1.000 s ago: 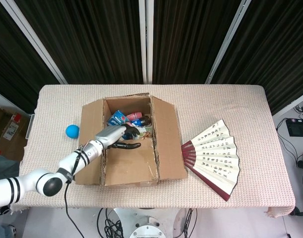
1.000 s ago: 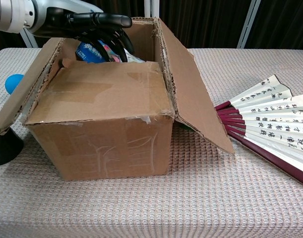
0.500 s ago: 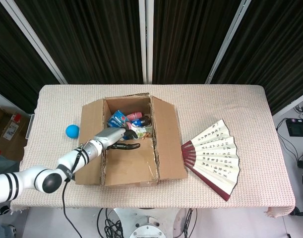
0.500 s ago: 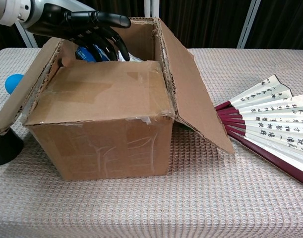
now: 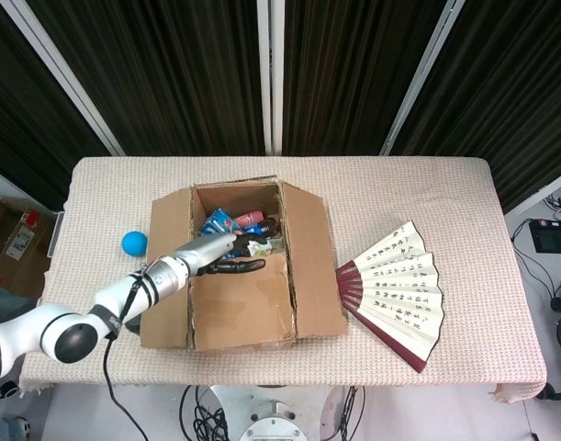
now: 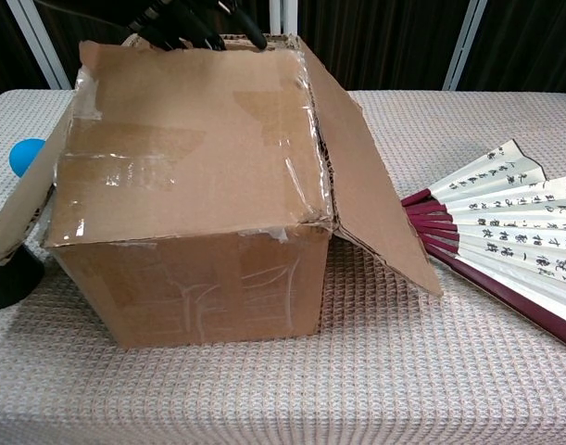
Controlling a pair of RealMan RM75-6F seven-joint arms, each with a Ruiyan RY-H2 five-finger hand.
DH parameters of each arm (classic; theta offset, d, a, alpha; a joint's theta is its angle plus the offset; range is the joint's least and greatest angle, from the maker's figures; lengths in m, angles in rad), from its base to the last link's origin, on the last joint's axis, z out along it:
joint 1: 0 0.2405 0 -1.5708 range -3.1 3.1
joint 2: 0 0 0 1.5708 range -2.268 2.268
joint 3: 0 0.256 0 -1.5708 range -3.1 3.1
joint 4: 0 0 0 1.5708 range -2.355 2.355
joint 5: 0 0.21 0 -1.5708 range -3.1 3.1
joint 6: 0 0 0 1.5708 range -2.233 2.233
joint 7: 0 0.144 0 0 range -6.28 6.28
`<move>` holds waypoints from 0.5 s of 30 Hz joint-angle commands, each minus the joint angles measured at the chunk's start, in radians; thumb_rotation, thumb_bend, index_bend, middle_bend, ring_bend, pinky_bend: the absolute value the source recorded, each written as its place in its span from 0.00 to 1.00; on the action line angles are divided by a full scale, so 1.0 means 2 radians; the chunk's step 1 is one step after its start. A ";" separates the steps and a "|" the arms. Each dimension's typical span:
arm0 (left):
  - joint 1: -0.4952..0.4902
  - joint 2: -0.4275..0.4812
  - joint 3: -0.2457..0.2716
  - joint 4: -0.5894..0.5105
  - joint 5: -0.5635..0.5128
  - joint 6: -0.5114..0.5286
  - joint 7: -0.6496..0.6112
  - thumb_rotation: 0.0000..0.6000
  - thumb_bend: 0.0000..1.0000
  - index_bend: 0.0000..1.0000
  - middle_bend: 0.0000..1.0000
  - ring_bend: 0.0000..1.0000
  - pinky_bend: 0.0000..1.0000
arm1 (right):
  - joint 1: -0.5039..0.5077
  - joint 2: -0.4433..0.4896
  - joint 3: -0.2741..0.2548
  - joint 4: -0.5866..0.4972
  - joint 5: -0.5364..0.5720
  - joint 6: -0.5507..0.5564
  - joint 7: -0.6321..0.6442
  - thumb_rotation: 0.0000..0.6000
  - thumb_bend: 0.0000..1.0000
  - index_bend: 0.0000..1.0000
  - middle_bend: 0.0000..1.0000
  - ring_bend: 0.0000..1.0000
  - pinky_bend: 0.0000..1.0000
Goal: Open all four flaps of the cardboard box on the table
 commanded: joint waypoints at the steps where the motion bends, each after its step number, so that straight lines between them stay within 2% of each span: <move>1: 0.020 0.028 -0.034 -0.019 0.015 -0.030 -0.035 0.11 0.10 0.12 0.46 0.15 0.17 | 0.001 0.000 0.000 0.000 -0.001 -0.001 0.001 1.00 0.33 0.00 0.00 0.00 0.00; 9: 0.084 0.078 -0.116 -0.068 0.045 -0.107 -0.095 0.11 0.10 0.09 0.49 0.17 0.19 | 0.004 -0.005 0.002 0.002 -0.004 0.002 -0.006 1.00 0.33 0.00 0.00 0.00 0.00; 12: 0.118 0.094 -0.157 -0.088 0.050 -0.156 -0.107 0.13 0.10 0.07 0.49 0.17 0.19 | 0.005 -0.006 0.003 0.002 -0.004 0.005 -0.009 1.00 0.33 0.00 0.00 0.00 0.00; 15: 0.157 0.097 -0.213 -0.097 0.032 -0.220 -0.110 0.16 0.10 0.06 0.50 0.19 0.19 | 0.005 -0.006 0.003 0.000 -0.006 0.007 -0.012 1.00 0.33 0.00 0.00 0.00 0.00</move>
